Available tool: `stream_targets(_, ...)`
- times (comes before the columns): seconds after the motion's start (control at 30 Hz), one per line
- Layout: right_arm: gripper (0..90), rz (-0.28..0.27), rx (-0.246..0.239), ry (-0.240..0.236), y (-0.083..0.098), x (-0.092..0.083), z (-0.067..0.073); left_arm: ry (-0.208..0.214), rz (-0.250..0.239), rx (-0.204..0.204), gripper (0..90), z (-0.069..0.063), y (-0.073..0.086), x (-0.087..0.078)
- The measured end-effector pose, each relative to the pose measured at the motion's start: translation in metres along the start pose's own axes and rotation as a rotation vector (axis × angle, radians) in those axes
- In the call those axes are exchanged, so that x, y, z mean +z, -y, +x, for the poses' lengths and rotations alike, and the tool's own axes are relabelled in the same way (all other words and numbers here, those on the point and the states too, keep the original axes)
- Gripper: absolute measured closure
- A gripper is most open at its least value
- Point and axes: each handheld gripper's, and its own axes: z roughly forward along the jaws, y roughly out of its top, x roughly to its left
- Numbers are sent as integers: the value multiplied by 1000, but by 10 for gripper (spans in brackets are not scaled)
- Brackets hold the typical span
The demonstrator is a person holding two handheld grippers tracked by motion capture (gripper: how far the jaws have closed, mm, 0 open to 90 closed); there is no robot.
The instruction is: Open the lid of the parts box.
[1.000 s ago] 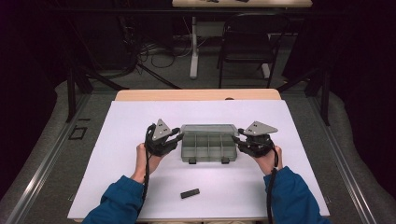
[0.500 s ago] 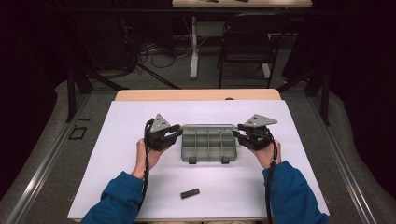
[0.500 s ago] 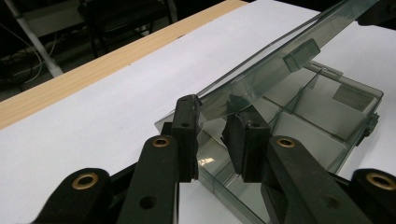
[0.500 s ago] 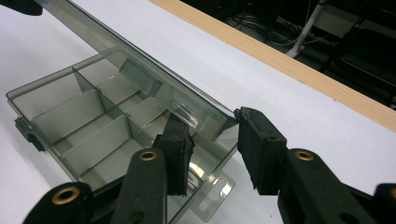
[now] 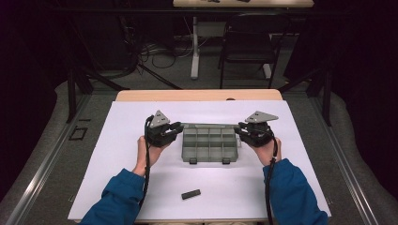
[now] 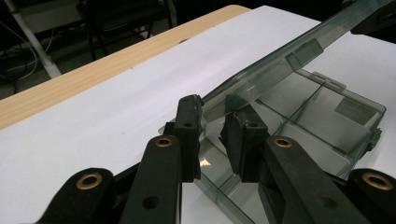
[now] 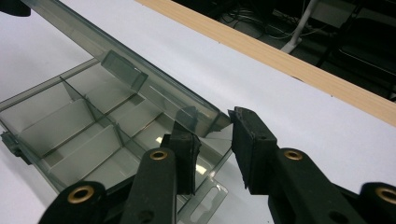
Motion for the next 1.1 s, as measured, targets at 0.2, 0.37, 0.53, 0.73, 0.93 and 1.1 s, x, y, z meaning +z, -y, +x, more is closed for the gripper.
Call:
stream_targets(0.2, 728, -2, 18, 5, -1, 3, -3, 17, -9, -28, 748, 4, 0, 2)
stream_targets(0.37, 745, -3, 42, 9, -4, 6, -6, 22, -10, -57, 752, 9, 0, 6)
stream_targets(0.53, 762, 4, 50, 12, -5, 9, -9, 18, -13, -75, 767, 12, -2, 9)
stream_targets(0.73, 777, -3, 83, 10, -7, 12, -14, 23, -11, -81, 774, 14, -4, 10)
stream_targets(0.93, 783, 1, 115, 5, -10, 14, -16, 20, -10, -84, 781, 17, -6, 12)
stream_targets(1.1, 791, -3, 122, 14, -11, 17, -18, 21, -3, -80, 784, 19, -7, 13)
